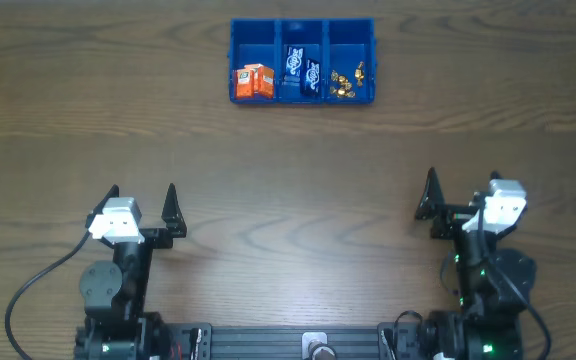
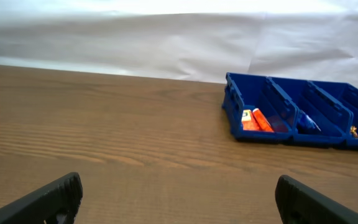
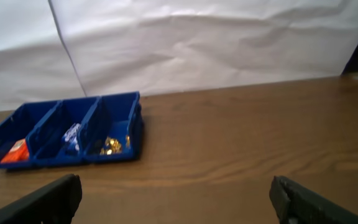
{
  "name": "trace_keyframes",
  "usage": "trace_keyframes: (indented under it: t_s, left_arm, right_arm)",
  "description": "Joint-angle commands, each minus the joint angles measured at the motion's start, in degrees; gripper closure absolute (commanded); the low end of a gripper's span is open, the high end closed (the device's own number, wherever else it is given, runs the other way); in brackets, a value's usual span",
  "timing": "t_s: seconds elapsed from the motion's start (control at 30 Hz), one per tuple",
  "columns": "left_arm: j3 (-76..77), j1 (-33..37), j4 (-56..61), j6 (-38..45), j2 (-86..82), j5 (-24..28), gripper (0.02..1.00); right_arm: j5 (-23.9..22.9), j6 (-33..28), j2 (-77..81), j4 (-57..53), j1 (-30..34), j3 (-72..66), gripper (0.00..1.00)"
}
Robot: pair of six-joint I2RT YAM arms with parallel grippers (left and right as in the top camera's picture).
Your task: Sort Candies Into Trays
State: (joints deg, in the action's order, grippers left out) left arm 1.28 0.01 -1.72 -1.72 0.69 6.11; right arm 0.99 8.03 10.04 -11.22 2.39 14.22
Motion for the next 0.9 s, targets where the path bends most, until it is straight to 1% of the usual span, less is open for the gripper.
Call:
trace_keyframes:
  t_s: [0.03, 0.1, 0.3, 0.5, 0.67, 0.77, 0.9]
  left_arm:
    - [-1.0, 0.4, -2.1, -0.6, -0.3, 1.2, 0.020]
    - [-1.0, 0.4, -2.2, -0.6, -0.3, 1.2, 0.020]
    - [-1.0, 0.4, -2.1, -0.6, -0.3, 1.2, 0.020]
    - [-1.0, 0.4, -2.1, -0.6, -0.3, 1.2, 0.020]
    - [-1.0, 0.4, -2.1, -0.6, -0.3, 1.2, 0.023]
    - [-1.0, 0.4, -2.1, -0.6, -0.3, 1.2, 0.020]
    - [-1.0, 0.4, -2.1, -0.6, -0.3, 1.2, 0.020]
  right_arm:
    - [1.7, 1.1, -7.2, 0.4, 0.3, -4.4, 0.003]
    - [1.7, 1.2, -10.0, 0.5, 0.3, -5.6, 0.003]
    - [2.1, 1.4, -9.9, 4.5, -0.1, -7.0, 0.003]
    - [2.1, 2.2, -9.9, 14.7, -0.2, -13.4, 0.003]
    - [2.1, 2.4, -9.9, 11.6, -0.2, -13.8, 0.003]
    - [2.1, 2.4, -9.9, 6.7, -0.2, -13.8, 0.003]
    - [2.1, 2.4, -9.9, 6.7, 0.0, -13.8, 0.003]
